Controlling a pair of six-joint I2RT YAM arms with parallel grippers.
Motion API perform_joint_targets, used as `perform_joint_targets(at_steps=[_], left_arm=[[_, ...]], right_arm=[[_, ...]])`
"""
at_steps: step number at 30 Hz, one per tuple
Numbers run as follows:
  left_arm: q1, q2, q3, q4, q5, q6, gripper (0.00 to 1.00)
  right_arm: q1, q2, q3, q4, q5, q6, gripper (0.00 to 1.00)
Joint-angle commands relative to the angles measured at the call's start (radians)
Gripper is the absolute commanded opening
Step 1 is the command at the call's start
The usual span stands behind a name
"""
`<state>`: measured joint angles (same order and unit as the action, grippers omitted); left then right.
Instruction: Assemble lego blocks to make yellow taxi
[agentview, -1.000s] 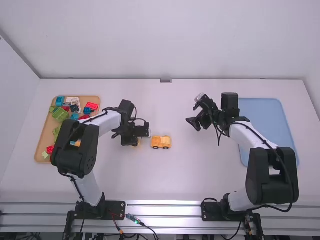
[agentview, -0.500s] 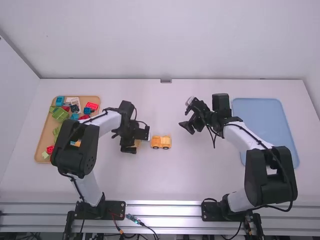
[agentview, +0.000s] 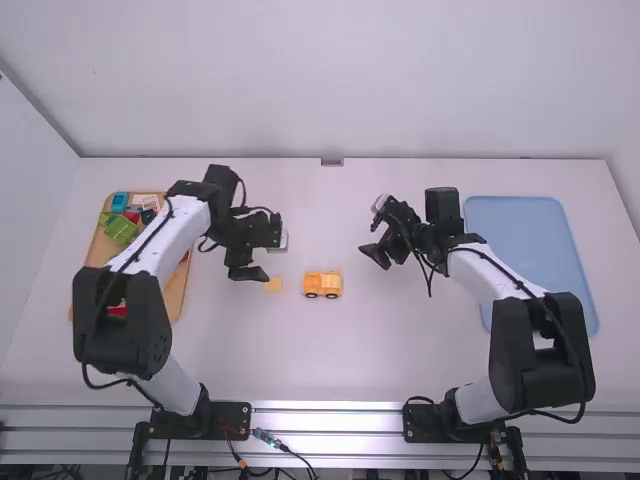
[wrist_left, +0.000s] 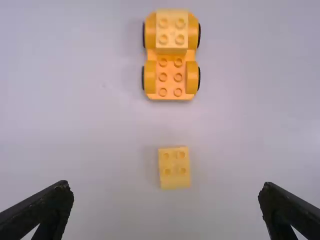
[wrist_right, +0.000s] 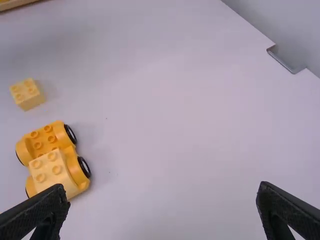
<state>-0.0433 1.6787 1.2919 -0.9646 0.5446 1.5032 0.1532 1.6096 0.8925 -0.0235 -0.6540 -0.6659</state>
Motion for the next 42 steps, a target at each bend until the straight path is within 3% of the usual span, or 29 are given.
perform_joint_targets(at_steps=[1,5,11,18,24,32,39,42], left_arm=[[0.072,-0.065,-0.084,0.000,0.212,0.212,0.99],[0.150,-0.089,-0.217,0.148,0.307,0.181,0.99],[0.199,-0.089,-0.405,0.445,0.305,0.007,0.99],[0.200,-0.090,-0.521,0.642,0.313,-0.167,0.99],[0.202,-0.090,-0.551,0.601,0.423,0.125,0.99],[0.200,-0.046,-0.531,0.637,0.486,0.096,0.99],[0.201,0.030,-0.479,0.632,0.525,0.094,0.99],[0.200,0.052,-0.459,0.541,0.546,0.241,0.99]], right_arm=[[-0.003,-0.009,-0.009,-0.021,-0.067,-0.061,0.99],[-0.003,-0.009,-0.009,-0.079,-0.193,-0.217,0.99],[-0.003,-0.009,-0.009,-0.097,-0.183,-0.225,0.99],[-0.003,-0.009,-0.009,-0.089,-0.140,-0.225,0.99],[-0.002,-0.009,-0.009,-0.099,-0.175,-0.225,0.99],[0.061,-0.009,-0.025,-0.091,-0.208,-0.383,0.99],[0.138,0.037,-0.118,0.140,-0.154,-0.323,0.99],[0.149,0.106,-0.144,0.201,-0.196,-0.349,0.99]])
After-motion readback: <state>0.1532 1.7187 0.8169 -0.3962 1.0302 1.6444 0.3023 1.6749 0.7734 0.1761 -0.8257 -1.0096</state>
